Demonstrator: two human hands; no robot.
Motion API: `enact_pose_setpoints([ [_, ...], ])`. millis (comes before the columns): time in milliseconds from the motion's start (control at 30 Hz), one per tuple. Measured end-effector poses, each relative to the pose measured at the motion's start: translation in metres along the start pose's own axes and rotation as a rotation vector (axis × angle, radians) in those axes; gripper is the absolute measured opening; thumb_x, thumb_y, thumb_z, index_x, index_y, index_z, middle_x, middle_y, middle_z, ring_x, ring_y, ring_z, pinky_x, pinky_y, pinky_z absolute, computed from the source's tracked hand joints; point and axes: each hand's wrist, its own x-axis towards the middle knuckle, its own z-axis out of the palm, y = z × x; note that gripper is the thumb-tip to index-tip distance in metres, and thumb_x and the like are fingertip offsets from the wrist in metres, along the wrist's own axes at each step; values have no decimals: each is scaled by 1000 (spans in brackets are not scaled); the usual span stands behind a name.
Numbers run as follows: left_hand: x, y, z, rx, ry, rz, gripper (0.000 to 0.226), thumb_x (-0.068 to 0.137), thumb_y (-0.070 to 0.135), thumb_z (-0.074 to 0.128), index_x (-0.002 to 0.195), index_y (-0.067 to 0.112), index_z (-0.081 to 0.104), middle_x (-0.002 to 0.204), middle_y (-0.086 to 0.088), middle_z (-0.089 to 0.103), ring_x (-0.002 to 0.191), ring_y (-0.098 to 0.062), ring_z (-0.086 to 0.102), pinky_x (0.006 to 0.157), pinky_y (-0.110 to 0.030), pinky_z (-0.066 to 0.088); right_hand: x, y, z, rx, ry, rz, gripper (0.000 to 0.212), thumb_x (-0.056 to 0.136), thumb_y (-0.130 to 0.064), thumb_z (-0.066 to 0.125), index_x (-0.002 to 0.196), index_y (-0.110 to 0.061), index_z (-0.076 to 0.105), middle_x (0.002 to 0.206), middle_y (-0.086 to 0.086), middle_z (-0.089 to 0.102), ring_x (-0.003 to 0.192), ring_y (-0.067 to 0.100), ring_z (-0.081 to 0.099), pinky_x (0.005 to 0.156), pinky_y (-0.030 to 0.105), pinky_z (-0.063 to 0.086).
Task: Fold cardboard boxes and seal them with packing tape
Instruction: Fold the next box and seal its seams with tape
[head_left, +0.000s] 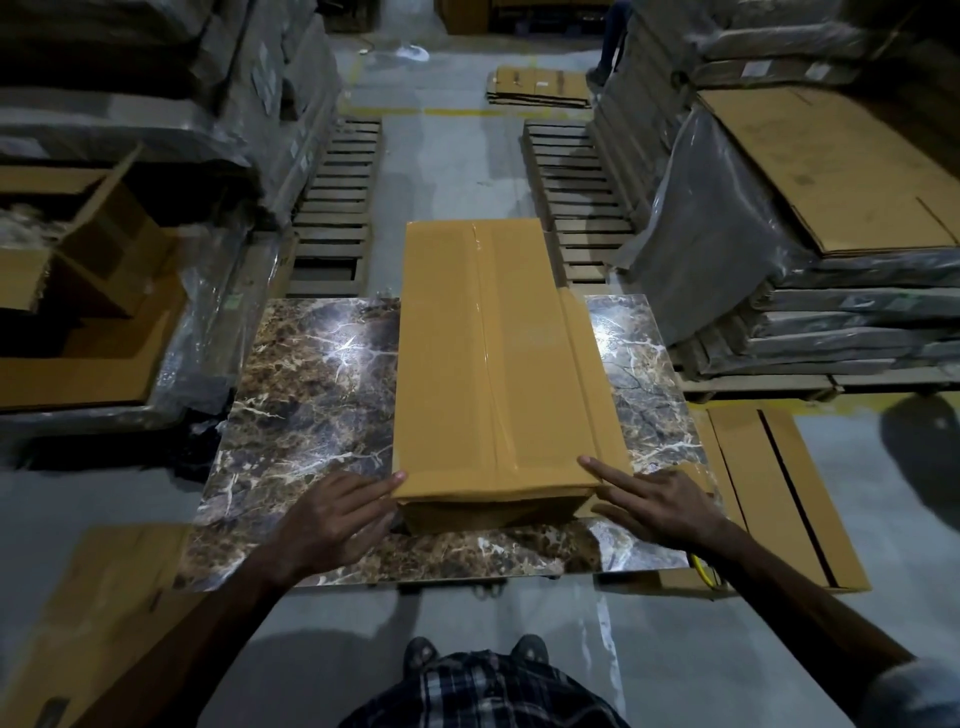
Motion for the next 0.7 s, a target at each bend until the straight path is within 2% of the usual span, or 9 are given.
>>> enact_pose_setpoints([
  [67,7,12,-4,-62,71,-107,16,82,14,76,95,6,80,130,-6,72,100,-26,73,83,-40,54,7,-10,-7,71,105,49,21,93,-39,73,97,-19,70,146,-2,61,55,12,61,42,25,45],
  [133,19,26,-3,-76,122,-184,15,84,17,75,95,7,80,121,-3,76,100,-25,73,85,-40,53,20,-19,-17,117,224,116,20,92,-36,75,86,-17,74,121,-3,75,75,14,71,53,27,52],
  [200,38,40,5,-83,108,-221,18,93,26,72,102,14,80,118,0,77,100,-22,73,86,-38,53,38,-25,-23,116,261,151,18,94,-32,76,86,-16,76,102,-4,77,84,16,70,63,28,54],
  [233,50,46,10,-103,81,-228,20,97,31,69,108,17,79,119,2,76,102,-20,72,87,-36,54,49,-28,-24,134,221,159,16,94,-33,76,89,-18,76,97,-5,75,84,16,68,64,29,53],
  [333,89,64,31,-168,-27,-187,28,104,41,59,117,24,77,123,6,75,104,-18,68,87,-32,56,82,-42,-21,226,36,193,16,94,-41,76,99,-26,78,95,-9,74,83,14,66,62,27,51],
  [433,116,74,42,-207,-70,-226,33,102,44,56,102,23,81,107,9,78,95,-14,64,74,-32,58,104,-56,-10,300,-82,203,19,95,-42,67,104,-30,77,98,-9,72,87,14,65,63,26,49],
  [500,120,70,42,-272,-87,-305,24,96,41,68,94,22,81,93,8,78,89,-12,64,66,-34,57,109,-57,-6,347,-109,214,22,96,-44,61,103,-31,76,100,-10,70,91,15,64,63,29,51],
  [567,116,63,42,-296,-89,-334,12,86,30,83,92,20,81,89,6,78,84,-13,67,66,-33,58,108,-55,-2,362,-122,211,21,95,-46,62,100,-31,76,99,-10,68,92,14,63,63,30,50],
  [700,109,59,44,-284,-71,-316,10,87,24,82,91,17,78,93,4,77,86,-15,67,70,-32,58,106,-56,3,366,-113,203,29,95,-51,55,96,-29,74,95,-8,64,86,16,61,61,31,48],
])
